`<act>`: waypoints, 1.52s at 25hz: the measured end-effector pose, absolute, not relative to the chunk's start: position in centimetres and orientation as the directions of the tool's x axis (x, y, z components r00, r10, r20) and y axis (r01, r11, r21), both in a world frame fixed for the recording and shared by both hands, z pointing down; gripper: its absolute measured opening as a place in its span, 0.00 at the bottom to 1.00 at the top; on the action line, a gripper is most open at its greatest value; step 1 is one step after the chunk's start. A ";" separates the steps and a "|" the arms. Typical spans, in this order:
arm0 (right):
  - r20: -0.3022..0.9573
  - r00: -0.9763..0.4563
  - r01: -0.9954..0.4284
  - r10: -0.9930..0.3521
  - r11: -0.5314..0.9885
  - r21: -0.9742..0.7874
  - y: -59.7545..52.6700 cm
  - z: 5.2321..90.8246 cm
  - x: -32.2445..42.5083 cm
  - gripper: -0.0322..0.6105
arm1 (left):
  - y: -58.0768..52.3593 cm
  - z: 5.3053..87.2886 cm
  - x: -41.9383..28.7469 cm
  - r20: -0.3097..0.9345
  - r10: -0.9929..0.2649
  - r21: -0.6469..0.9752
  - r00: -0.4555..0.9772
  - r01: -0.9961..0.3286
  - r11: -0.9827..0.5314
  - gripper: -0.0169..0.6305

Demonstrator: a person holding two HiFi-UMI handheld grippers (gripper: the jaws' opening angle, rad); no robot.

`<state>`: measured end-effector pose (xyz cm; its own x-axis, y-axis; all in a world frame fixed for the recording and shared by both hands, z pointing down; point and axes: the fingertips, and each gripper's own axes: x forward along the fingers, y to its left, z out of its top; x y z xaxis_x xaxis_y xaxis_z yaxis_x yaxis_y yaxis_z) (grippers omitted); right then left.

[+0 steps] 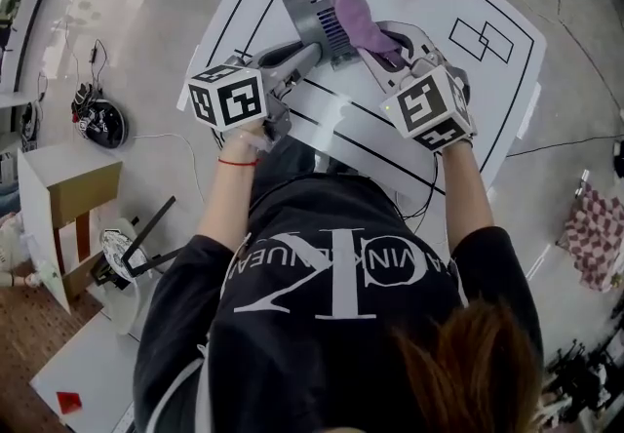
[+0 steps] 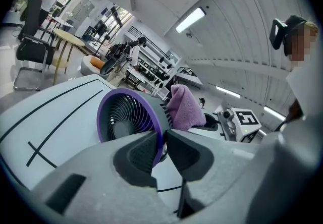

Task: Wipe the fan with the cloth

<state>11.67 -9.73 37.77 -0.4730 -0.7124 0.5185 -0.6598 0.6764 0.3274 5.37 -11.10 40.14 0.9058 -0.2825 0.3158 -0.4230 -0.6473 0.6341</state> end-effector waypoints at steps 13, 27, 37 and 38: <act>0.297 -0.447 -0.893 -0.844 0.439 -0.097 -7.3 36.1 17.9 0.20 | -11.6 39.9 9.4 0.314 -0.279 0.601 0.908 -0.417 -0.682 0.11; 0.293 -0.428 -0.904 -0.855 0.407 -0.133 -5.7 36.8 18.8 0.21 | -11.0 39.6 8.8 0.269 -0.334 0.536 0.904 -0.428 -0.728 0.16; 0.269 -0.424 -0.906 -0.865 0.408 -0.115 -5.9 36.4 18.6 0.21 | -11.8 37.2 4.6 0.205 -0.486 0.391 0.850 -0.526 -0.755 0.05; 0.263 -0.422 -0.907 -0.867 0.407 -0.113 -5.9 36.3 18.6 0.21 | -12.0 36.7 4.0 0.192 -0.516 0.345 0.835 -0.550 -0.761 0.05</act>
<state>18.58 -5.88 36.30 -0.4220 -0.8675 0.2634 -0.9065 0.4067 -0.1130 4.04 -11.96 36.71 0.8347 -0.5164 0.1915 -0.5498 -0.7608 0.3448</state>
